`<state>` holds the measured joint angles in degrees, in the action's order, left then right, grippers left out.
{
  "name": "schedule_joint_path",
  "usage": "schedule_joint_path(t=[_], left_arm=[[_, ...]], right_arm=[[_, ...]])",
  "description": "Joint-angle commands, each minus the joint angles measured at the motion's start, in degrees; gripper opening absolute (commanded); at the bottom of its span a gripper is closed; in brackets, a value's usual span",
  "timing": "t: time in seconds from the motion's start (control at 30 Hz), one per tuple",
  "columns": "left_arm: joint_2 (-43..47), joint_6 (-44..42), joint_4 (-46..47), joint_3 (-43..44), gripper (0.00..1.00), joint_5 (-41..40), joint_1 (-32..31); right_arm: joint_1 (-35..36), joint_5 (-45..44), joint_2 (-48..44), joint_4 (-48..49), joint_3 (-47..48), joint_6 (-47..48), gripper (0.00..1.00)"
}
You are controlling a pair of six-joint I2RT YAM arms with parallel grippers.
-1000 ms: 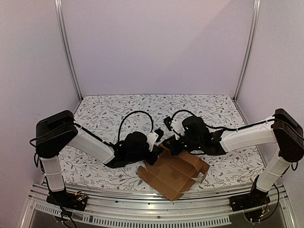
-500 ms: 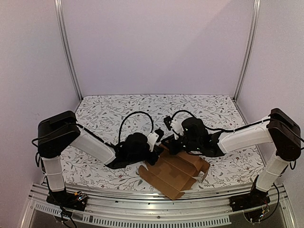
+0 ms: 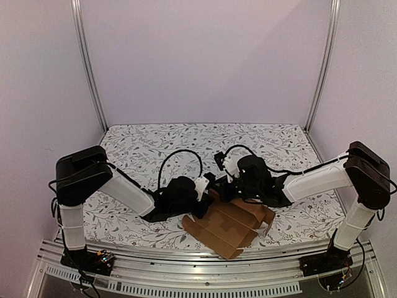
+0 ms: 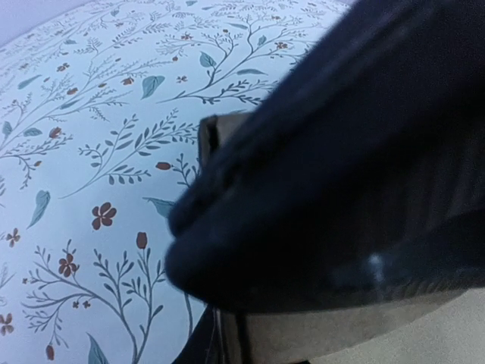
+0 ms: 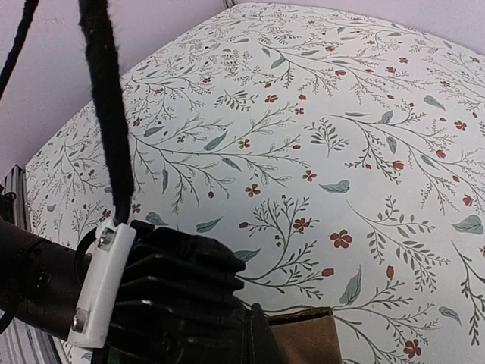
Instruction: Fold the paper box
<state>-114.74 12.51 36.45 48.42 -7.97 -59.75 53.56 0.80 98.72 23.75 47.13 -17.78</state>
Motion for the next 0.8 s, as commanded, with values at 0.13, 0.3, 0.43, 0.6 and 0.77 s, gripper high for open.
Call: schedule_joint_path(t=[0.13,0.3,0.43,0.6,0.77], left_arm=[[-2.3,0.6,-1.0,2.8,0.22,-0.6,-0.6],[-3.1,1.2,-0.3,3.9,0.22,-0.7,-0.6],[-3.5,1.2,0.2,4.5,0.19,-1.6,-0.6],[-3.9,1.2,1.2,4.9,0.0,-1.8,-0.6],[-3.3,1.1,2.0,4.3,0.0,-3.0,-0.7]], right_arm=[[-0.2,-0.5,1.8,-1.6,-2.4,-1.8,0.0],[-0.3,0.2,2.0,-0.5,-3.0,-2.7,0.0],[-0.3,0.6,1.7,0.1,-3.4,-3.2,0.0],[-0.3,1.1,1.2,0.7,-3.9,-4.0,0.0],[-0.2,1.2,0.0,0.7,-4.4,-4.9,0.0]])
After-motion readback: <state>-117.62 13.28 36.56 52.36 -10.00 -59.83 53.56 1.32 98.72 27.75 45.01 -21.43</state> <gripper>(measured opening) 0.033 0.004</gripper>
